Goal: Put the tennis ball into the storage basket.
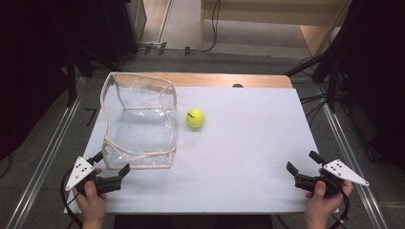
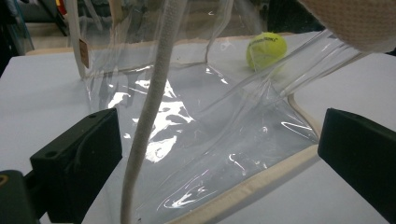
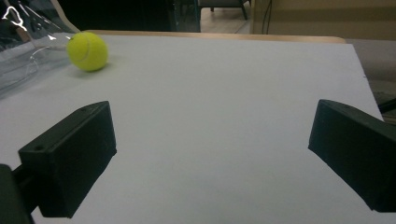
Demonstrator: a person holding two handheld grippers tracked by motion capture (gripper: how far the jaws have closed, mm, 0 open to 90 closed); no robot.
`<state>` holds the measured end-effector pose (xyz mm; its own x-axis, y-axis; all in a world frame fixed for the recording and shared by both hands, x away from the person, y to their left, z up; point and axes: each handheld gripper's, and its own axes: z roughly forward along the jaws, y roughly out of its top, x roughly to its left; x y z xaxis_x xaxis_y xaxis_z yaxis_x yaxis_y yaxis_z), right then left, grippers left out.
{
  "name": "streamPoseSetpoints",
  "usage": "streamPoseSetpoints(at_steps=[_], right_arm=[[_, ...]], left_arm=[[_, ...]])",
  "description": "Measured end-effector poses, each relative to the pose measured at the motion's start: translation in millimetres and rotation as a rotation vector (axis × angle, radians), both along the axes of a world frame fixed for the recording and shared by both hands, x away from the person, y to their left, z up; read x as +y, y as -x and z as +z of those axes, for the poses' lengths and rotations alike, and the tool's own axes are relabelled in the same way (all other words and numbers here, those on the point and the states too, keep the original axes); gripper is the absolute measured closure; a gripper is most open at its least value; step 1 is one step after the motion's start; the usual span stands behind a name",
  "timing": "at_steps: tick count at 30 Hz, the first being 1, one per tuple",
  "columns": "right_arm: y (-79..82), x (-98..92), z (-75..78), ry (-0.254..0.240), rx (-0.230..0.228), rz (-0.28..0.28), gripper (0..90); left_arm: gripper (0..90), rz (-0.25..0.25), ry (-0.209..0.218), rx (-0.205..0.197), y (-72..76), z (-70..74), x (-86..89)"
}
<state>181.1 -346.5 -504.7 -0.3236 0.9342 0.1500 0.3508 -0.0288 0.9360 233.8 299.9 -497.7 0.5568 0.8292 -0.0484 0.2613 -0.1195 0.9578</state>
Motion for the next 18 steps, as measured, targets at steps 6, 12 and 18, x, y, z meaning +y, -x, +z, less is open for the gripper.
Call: streamPoseSetpoints(at_steps=[6, 12, 18], right_arm=[[-7.8, 12.7, 13.5, 0.040, -0.002, 0.058, 0.0], [-19.2, 26.0, 22.9, 0.112, 0.045, 0.060, 0.0], [-32.8, 36.7, 28.1, 0.166, 0.104, 0.093, 0.0]], left_arm=[[0.0, -0.006, 0.000, -0.001, 0.2, -0.3, -1.0], [0.0, -0.004, -0.001, 0.004, -0.4, -0.3, -1.2], [0.0, -0.006, -0.005, 0.006, -0.7, -0.3, -1.1]])
